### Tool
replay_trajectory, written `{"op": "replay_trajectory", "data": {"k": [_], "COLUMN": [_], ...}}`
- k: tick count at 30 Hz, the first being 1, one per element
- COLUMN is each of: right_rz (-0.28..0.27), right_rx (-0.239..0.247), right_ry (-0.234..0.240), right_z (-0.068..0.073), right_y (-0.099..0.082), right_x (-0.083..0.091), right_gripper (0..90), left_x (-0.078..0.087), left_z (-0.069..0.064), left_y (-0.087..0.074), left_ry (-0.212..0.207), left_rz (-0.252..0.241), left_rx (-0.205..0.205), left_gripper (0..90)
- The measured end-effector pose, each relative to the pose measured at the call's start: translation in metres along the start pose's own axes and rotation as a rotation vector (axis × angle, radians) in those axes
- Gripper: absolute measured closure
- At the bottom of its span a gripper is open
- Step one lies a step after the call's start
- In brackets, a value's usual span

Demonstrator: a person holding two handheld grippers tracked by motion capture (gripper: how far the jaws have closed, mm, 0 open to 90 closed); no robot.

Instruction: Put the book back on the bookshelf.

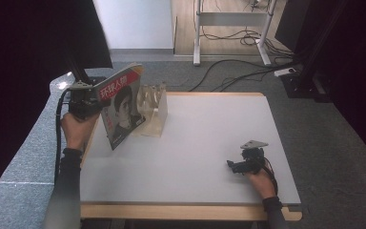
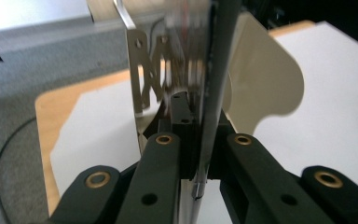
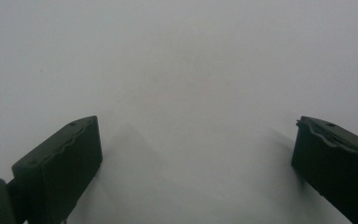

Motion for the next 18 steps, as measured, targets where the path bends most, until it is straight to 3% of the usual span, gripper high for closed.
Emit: {"op": "replay_trajectory", "data": {"k": [2, 7, 11, 16, 18], "right_rz": [0.0, 0.001, 0.002, 0.003, 0.002], "right_rx": [0.001, 0.0, 0.0, 0.001, 0.002], "right_ry": [0.0, 0.0, 0.0, 0.0, 0.0], "right_z": [0.0, 0.0, 0.0, 0.0, 0.0], "right_y": [0.0, 0.0, 0.0, 0.0, 0.0], "right_x": [0.0, 0.0, 0.0, 0.0, 0.0], "right_gripper": [0.9, 0.9, 0.8, 0.8, 0.8], "left_x": [-0.001, -0.006, -0.003, -0.001, -0.001], "left_z": [0.002, 0.009, 0.012, 0.011, 0.011], "left_y": [-0.001, -0.018, -0.028, -0.034, -0.035], "left_ry": [0.009, 0.011, 0.03, 0.052, 0.074], "left_rz": [-0.052, -0.072, -0.06, 0.001, -0.002], "left_rx": [0.02, 0.052, 0.041, -0.022, -0.038], "left_gripper": [87.1, 86.8, 85.7, 80.3, 77.9]}}
Point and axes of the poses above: each handheld gripper's, and its own axes: x roughly backward along the jaws, y roughly out of its top, z roughly to its left, the point moved 4 cm from there along -x, roughly forward along the jaws, and after that the axes turned 15 degrees about -z, right-handed, at the moved point
